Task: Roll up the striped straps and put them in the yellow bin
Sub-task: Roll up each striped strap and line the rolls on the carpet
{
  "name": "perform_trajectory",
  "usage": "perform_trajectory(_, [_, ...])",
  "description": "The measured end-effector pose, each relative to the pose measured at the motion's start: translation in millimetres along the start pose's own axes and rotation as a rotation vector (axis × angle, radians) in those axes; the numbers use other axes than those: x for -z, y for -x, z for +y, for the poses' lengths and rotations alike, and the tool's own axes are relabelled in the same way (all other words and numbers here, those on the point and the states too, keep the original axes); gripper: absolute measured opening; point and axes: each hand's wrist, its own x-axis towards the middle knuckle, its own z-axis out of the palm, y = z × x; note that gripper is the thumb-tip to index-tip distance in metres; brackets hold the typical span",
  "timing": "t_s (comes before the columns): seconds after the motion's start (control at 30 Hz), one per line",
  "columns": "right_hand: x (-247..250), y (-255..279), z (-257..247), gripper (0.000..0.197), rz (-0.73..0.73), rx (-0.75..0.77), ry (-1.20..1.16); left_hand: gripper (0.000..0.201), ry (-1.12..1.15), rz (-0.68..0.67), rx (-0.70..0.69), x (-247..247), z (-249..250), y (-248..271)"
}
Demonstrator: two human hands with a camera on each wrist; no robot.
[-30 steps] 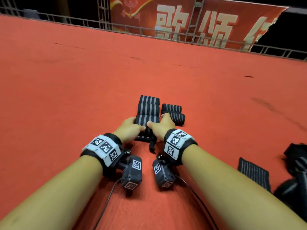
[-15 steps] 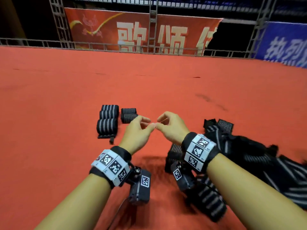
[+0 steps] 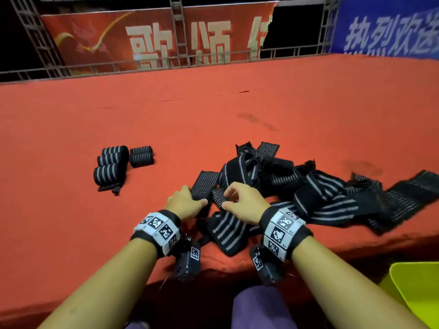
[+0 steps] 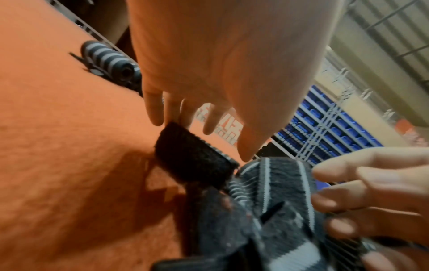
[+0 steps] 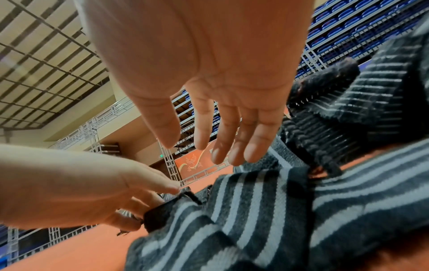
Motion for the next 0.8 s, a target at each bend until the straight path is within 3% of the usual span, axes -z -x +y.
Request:
perform_trajectory(0.1, [-7,-4,-2,0.018,-0.006,0.018,0.002,0.05,-0.001,-0.004,0.042,-1,-7,-4])
perform_trajectory(0.27, [-21,-16,-4,0.023,-0.035,0.002,0.058,0.018,0.067,0.045,0.003,2,-10,-7])
perform_trajectory(0.5, [-23,-29,-22,0.05,0.012,0.021,0.017,0.016,0.399,0.162,-0.302,57,11,6])
perform_trajectory(0.6, [-13,-27,-48,0.039,0.08,0.133,-0.124,0.016,0.499,0.17,-0.458,102,26,22])
perform_trajectory(0.8, [21,-12,-125,0.007,0.109,0.36,-0.706,0.026,0.518,0.155,-0.631,167,30,60])
